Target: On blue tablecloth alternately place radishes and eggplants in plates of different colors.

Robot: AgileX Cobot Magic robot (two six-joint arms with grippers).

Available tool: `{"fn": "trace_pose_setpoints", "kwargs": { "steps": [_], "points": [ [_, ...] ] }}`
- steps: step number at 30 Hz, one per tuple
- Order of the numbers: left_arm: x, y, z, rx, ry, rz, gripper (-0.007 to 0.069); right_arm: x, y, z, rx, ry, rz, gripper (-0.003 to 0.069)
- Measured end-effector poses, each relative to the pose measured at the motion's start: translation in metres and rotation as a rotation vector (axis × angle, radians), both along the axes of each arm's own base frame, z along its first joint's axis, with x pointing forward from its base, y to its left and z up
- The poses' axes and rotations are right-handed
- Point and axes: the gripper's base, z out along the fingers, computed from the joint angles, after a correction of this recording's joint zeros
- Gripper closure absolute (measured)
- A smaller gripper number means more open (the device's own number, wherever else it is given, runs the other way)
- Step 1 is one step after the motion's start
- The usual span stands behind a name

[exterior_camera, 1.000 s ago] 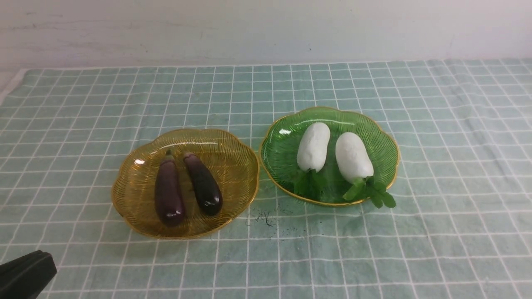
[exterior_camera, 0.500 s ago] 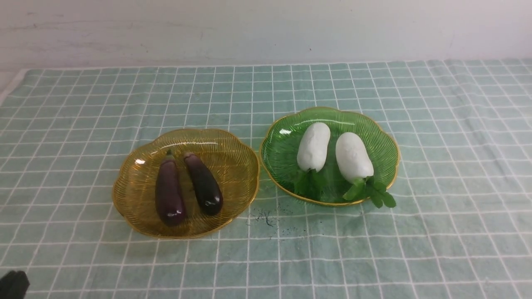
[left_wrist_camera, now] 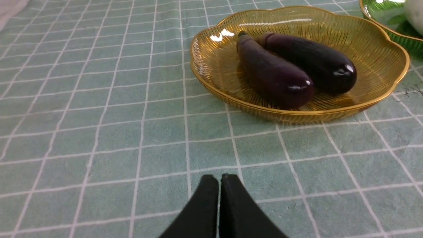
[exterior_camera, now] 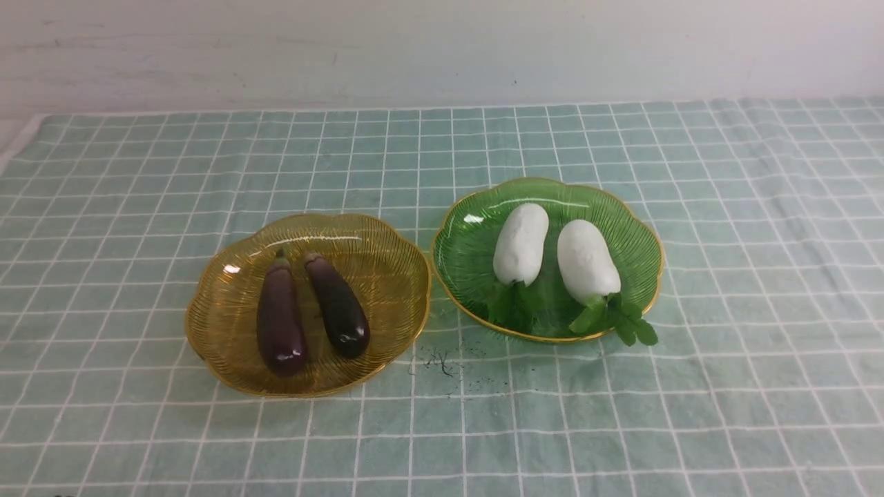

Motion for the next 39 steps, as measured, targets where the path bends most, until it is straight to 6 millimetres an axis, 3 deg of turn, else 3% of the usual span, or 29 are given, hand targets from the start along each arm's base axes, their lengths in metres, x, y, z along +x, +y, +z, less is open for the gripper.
{"fn": "trace_pose_setpoints", "kwargs": {
  "steps": [23,27,35,39],
  "points": [
    [0.0,0.0,0.0,0.0,0.004,0.0,0.0632,0.001,0.0,-0.002,-0.054,0.008,-0.016,0.0673],
    [0.0,0.0,0.0,0.0,0.004,0.0,0.0632,0.004,0.0,-0.013,-0.168,0.112,-0.047,0.0673],
    [0.0,0.0,0.0,0.0,0.004,0.0,0.0632,0.006,-0.001,-0.027,-0.192,0.273,-0.049,0.0673],
    [0.0,0.0,0.0,0.0,0.004,0.0,0.0632,0.013,-0.005,-0.055,-0.193,0.413,-0.153,0.0673]
  ]
}}
